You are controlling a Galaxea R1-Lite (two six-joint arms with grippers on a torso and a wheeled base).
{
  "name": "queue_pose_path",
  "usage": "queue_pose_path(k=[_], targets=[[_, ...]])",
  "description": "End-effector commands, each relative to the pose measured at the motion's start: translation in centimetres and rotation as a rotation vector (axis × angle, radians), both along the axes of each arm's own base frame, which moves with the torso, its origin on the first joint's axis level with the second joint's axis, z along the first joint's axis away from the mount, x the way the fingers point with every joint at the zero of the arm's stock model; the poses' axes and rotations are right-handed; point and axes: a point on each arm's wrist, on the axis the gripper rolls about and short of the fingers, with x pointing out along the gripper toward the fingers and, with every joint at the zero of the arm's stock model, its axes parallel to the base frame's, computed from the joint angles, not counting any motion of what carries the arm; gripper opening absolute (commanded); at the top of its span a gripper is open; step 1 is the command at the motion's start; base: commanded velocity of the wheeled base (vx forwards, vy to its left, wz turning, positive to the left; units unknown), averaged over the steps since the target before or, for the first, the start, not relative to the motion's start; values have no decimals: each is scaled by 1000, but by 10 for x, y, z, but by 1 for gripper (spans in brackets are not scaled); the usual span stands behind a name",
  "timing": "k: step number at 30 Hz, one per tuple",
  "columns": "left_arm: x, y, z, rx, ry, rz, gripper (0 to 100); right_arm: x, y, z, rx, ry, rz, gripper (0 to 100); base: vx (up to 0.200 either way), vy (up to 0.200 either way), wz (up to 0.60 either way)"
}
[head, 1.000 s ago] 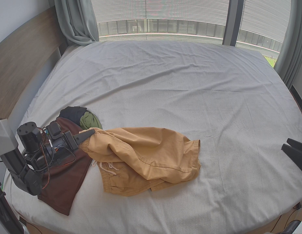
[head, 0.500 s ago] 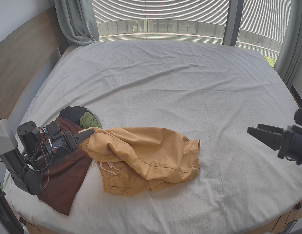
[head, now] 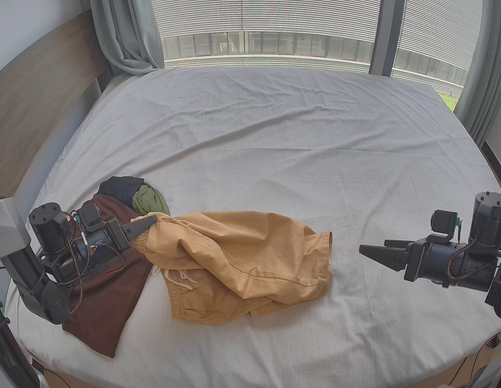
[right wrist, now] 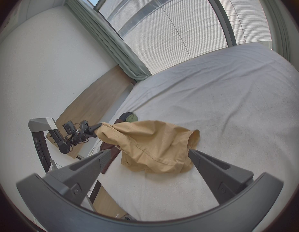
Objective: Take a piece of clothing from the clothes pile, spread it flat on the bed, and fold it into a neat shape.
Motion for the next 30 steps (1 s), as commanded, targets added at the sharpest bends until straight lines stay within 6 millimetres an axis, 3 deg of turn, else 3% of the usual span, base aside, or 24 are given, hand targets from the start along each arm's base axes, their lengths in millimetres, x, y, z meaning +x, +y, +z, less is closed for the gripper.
queue_pose_path(k=[1,6,30], targets=[[0,0,-1,0,3,1,0,8,5,-15,-16,64,22,100,0,0,0],[0,0,-2,0,8,1,0,18,10,-35,-34,141,47,100,0,0,0],[5,4,-10,16,20,15,0,67,26,-115,25,182,18,100,0,0,0]])
